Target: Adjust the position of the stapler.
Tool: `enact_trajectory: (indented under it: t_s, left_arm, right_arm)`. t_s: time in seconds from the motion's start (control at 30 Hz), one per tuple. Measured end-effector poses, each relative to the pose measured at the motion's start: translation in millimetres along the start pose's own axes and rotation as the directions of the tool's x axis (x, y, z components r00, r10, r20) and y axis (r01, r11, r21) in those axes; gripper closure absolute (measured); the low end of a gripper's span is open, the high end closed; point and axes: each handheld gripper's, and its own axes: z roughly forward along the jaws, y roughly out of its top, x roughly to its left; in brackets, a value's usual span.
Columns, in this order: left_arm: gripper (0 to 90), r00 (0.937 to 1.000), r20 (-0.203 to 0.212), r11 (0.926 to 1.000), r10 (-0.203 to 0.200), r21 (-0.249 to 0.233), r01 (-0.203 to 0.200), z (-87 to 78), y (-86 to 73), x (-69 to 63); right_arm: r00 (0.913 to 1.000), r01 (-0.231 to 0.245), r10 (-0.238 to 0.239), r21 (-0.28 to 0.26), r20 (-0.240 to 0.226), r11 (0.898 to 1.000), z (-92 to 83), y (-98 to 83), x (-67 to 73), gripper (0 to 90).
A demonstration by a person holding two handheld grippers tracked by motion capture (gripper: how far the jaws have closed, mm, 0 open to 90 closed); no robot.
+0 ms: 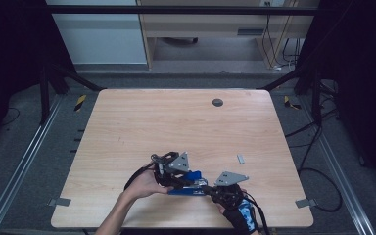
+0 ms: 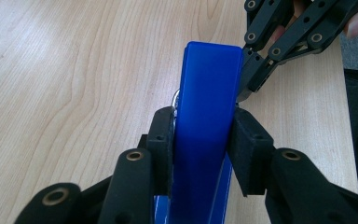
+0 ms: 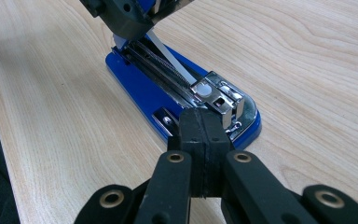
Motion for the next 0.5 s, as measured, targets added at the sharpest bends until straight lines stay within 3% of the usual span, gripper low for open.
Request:
enact_trajectory:
  t_s: [0.5]
  left_arm:
    - [63.5,1.0000,-0.003,0.9998,0.000,-0.018,0.000,-0.1,-2.5,-0.3]
  right_arm:
    - [1.0000,0.006,-0.006,0.014,-0.001,1.000,0.4,2.3,0.3,90.0]
